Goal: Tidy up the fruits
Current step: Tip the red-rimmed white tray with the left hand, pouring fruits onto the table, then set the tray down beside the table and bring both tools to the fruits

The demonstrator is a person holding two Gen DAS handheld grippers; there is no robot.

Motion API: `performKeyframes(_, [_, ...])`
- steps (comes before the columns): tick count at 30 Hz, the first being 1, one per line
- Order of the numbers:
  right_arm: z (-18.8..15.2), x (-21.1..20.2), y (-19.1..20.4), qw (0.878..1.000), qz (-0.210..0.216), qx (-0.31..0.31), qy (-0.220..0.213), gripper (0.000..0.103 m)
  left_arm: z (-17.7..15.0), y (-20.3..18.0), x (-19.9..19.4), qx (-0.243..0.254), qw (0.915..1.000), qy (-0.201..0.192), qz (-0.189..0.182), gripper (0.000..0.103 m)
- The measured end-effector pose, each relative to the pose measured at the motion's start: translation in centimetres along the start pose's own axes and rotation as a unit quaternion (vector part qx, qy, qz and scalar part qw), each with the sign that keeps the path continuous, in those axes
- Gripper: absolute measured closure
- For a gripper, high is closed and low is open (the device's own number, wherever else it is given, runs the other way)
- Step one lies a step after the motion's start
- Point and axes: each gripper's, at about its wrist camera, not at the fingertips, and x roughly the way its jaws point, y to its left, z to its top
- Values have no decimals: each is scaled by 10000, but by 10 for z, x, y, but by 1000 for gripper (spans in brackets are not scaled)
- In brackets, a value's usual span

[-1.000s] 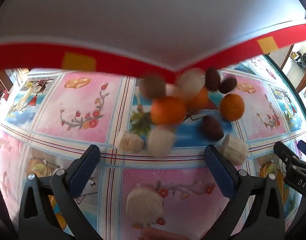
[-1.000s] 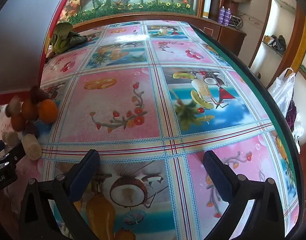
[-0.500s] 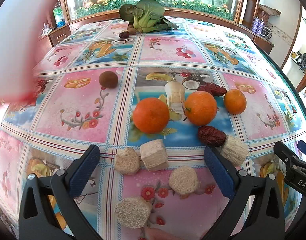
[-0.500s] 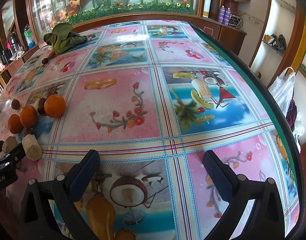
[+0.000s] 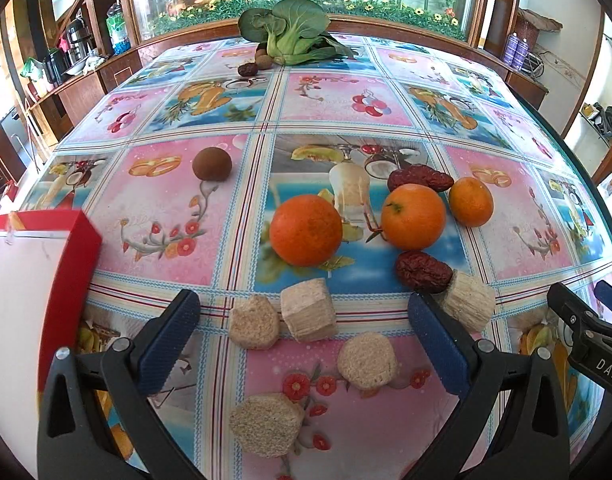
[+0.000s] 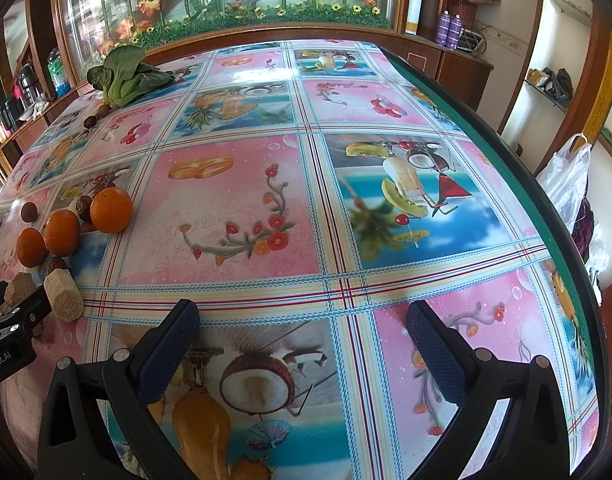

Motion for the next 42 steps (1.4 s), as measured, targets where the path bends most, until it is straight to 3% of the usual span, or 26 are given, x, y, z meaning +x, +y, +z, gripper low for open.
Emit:
performKeyframes(15, [2, 1, 2, 9998, -106, 182, 34, 0, 1, 1, 0, -24, 10000, 20, 10, 0])
performKeyframes(18, [-1, -7, 10, 9995, 195, 229, 133, 1, -6, 1, -8, 160, 9996, 162, 177, 0])
performKeyframes(20, [-4, -34, 15, 9963, 755, 374, -195, 2, -10, 3, -33, 318, 9979, -194, 526, 1])
performKeyframes(21, [-5, -48, 18, 9947, 873, 372, -384, 2, -13, 5, -49, 374, 9971, -397, 529, 1])
performKeyframes(25, [-7, -111, 38, 9880, 1065, 113, -1108, 1, -24, 24, -118, 291, 9914, -1102, 650, 0])
performKeyframes(29, [-14, -153, 61, 9803, 1140, -248, -1591, 1, -30, 36, -160, 143, 9855, -1529, 727, 0])
performKeyframes(42, [-14, -176, 77, 9747, 1179, -363, -1866, 1, -26, 56, -184, -83, 9840, -1669, 616, 0])
